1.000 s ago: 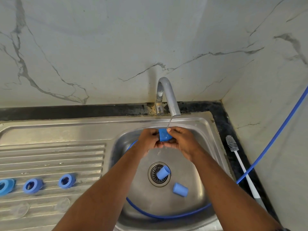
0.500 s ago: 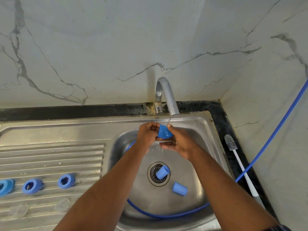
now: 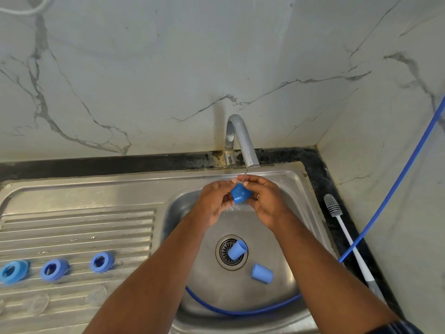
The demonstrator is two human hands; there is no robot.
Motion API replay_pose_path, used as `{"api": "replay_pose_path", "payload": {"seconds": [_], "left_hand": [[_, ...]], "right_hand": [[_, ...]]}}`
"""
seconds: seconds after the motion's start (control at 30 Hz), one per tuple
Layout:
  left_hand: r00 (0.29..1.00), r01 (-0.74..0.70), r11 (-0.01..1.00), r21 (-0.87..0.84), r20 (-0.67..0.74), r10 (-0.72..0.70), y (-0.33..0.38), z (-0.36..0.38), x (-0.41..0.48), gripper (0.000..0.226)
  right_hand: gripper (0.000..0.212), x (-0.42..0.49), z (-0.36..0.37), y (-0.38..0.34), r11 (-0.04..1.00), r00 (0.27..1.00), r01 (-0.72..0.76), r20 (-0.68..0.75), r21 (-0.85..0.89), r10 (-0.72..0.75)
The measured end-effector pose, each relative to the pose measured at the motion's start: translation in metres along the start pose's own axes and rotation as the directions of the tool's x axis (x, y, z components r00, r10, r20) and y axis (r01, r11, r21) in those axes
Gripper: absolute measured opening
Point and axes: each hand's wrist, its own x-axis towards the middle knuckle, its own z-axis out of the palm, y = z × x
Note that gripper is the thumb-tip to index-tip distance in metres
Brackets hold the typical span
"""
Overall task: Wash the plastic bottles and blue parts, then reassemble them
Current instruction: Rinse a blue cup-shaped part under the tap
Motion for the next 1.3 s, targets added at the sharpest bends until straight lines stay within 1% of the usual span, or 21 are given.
{"api": "replay_pose_path", "payload": {"seconds": [0.07,0.13,0.2,0.23,0.3,0.37,0.4,0.47,0.57,0.7,0.8,0.87,0.93,1.03,1.13,1.2,1.3], "left_hand": [[0.997,-0.073,0.997,-0.018,0.026,0.074,-0.001,0.004,-0.001,0.024],[0.986,-0.165,0.982,0.087,-0.001,0.166,-0.006,0.006,0.000,0.017],[0.975,-0.219,0.959,0.178,0.003,0.222,-0.009,0.006,-0.002,0.019],[0.975,-0.221,0.959,0.180,0.016,0.222,-0.010,0.007,-0.003,0.022],[0.989,-0.146,0.980,0.139,0.037,0.142,-0.009,0.009,-0.005,0.025],[0.997,-0.004,0.996,0.088,0.075,-0.002,-0.007,0.010,-0.006,0.026],[0.994,0.055,0.996,0.077,0.092,-0.062,-0.006,0.010,-0.007,0.026],[0.989,0.120,0.990,0.068,0.084,-0.126,-0.004,0.007,-0.009,0.027],[0.990,0.111,0.989,0.095,0.073,-0.118,-0.006,0.001,-0.016,0.025],[0.992,0.078,0.992,0.096,0.095,-0.087,-0.016,-0.007,-0.028,0.022],[0.995,0.070,0.995,0.077,0.071,-0.076,-0.023,-0.010,-0.037,0.020],[0.994,0.073,0.993,0.092,0.070,-0.080,-0.028,-0.010,-0.045,0.023],[0.990,0.090,0.993,0.081,0.102,-0.098,-0.034,-0.008,-0.054,0.027],[0.979,0.157,0.986,0.052,0.121,-0.162,-0.040,-0.007,-0.067,0.040],[0.975,0.190,0.981,-0.039,0.128,-0.184,-0.043,-0.007,-0.075,0.044],[0.976,0.187,0.979,-0.077,0.127,-0.176,-0.043,-0.008,-0.079,0.041],[0.983,0.144,0.989,-0.040,0.123,-0.138,-0.044,-0.010,-0.081,0.047]], "right_hand": [[0.021,0.000,-0.003,0.000,0.999,1.000,-0.012,-0.007,-0.030,0.011],[0.020,-0.002,-0.007,0.001,0.990,0.996,-0.087,0.000,-0.113,0.087],[0.021,-0.003,-0.010,0.004,0.974,0.992,-0.124,-0.012,-0.192,0.124],[0.021,-0.002,-0.012,0.006,0.967,0.995,-0.099,-0.026,-0.234,0.095],[0.020,-0.001,-0.013,0.009,0.946,0.998,0.008,-0.061,-0.324,-0.030],[0.024,0.000,-0.012,0.012,0.897,0.986,0.093,-0.087,-0.433,-0.144],[0.028,-0.002,-0.011,0.012,0.876,0.984,0.093,-0.094,-0.473,-0.155],[0.032,-0.004,-0.010,0.014,0.873,0.991,0.035,-0.095,-0.486,-0.093],[0.019,-0.015,-0.011,0.015,0.886,0.998,-0.015,-0.055,-0.464,-0.012],[0.024,-0.033,-0.012,0.015,0.903,0.995,-0.097,-0.033,-0.418,0.092],[0.026,-0.046,-0.012,0.015,0.843,0.990,-0.143,-0.071,-0.519,0.124],[0.026,-0.054,-0.012,0.014,0.818,0.990,-0.142,-0.090,-0.557,0.111],[0.024,-0.061,-0.011,0.011,0.815,0.991,-0.125,-0.114,-0.566,0.073],[0.023,-0.070,-0.011,0.010,0.810,0.991,-0.101,-0.128,-0.577,0.032],[0.020,-0.080,-0.011,0.014,0.802,0.992,-0.096,-0.124,-0.589,0.027],[0.019,-0.085,-0.010,0.017,0.804,0.993,-0.082,-0.114,-0.589,0.017],[0.019,-0.089,-0.012,0.025,0.798,0.993,-0.055,-0.115,-0.600,-0.018]]}}
